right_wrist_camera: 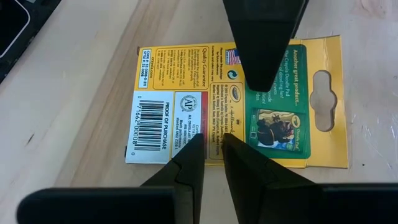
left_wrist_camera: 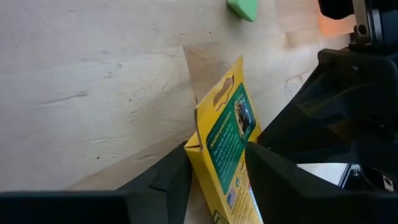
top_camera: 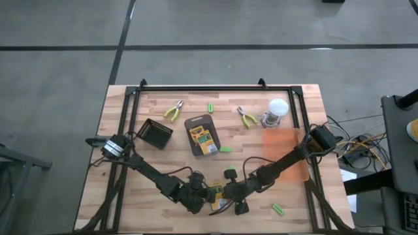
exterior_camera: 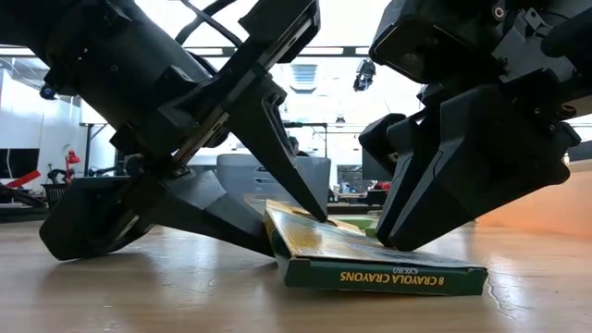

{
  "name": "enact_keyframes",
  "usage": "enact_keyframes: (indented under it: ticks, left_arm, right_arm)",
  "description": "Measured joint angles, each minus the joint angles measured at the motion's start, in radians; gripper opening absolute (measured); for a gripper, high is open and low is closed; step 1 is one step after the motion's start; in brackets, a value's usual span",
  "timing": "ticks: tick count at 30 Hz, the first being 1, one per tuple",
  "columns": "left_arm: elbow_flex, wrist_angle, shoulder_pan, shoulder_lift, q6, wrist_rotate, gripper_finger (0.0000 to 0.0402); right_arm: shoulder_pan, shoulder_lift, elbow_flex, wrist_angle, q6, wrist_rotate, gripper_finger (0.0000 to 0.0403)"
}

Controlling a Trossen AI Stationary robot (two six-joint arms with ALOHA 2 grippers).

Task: Pick & Place School Supplies
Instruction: Put the yellow crayon box into the black transparent bin

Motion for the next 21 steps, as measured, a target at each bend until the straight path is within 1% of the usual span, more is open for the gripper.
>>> enact_keyframes:
  ticks: [7,10,14,21]
  left_arm:
    - [0.0,-0.003,0.0,0.0,0.017,0.004,0.0095]
    - [0.0,0.001,0.0,0.0,0.018,0.001,0.0077]
    - [0.0,0.001,0.0,0.0,0.027,-0.001,0.0067]
    - [0.001,-0.003,0.0,0.0,0.028,-0.003,0.0067]
  right_arm:
    - [0.0,0.0,0.0,-0.001,0.0,0.0,0.0057]
    - [0.0,0.0,0.0,-0.002,0.0,0.0,0.0057]
    - [0.0,0.0,0.0,-0.002,-0.004,0.0,0.0057]
    - [0.002,-0.033,-0.002,-0.008,-0.031,0.009,0.0057]
